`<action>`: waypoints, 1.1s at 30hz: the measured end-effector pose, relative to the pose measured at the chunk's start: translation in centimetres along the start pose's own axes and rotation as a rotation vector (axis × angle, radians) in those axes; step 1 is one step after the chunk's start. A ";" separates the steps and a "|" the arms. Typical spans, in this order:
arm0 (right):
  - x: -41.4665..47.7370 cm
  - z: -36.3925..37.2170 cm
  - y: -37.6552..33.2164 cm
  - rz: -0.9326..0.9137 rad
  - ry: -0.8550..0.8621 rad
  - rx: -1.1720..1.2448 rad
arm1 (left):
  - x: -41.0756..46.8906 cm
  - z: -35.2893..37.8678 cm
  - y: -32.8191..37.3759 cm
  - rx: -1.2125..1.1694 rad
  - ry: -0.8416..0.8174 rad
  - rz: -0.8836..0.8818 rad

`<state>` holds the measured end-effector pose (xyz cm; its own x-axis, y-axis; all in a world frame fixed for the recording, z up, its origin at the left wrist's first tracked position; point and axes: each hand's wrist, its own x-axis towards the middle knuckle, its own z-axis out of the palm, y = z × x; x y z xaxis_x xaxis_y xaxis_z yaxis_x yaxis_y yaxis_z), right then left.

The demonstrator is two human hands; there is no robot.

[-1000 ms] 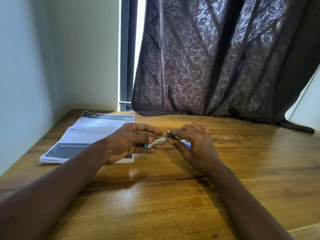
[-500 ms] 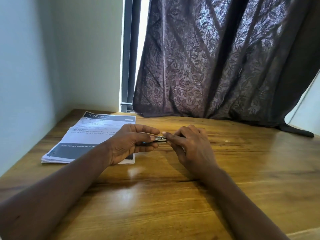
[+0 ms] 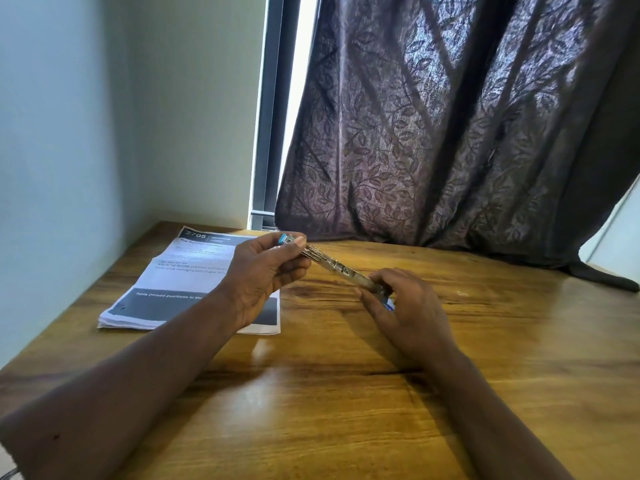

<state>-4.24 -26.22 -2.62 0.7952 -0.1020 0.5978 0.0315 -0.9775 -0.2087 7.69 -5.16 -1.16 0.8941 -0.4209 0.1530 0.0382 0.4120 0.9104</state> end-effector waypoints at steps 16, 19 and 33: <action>-0.4 0.6 -2.2 0.194 -0.052 1.078 | -1.5 1.1 -1.6 0.319 -0.220 0.079; -0.5 1.1 -2.2 0.081 -0.029 0.834 | -1.5 1.2 -1.9 0.347 -0.246 0.118; -1.1 2.9 -1.9 -0.037 -0.117 0.303 | -2.7 2.2 -1.8 0.383 -0.484 0.148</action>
<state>-3.38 -23.76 -5.11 0.8535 -0.0281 0.5204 0.2269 -0.8788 -0.4197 4.23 -6.52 -2.39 0.5717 -0.7362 0.3622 -0.3129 0.2125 0.9257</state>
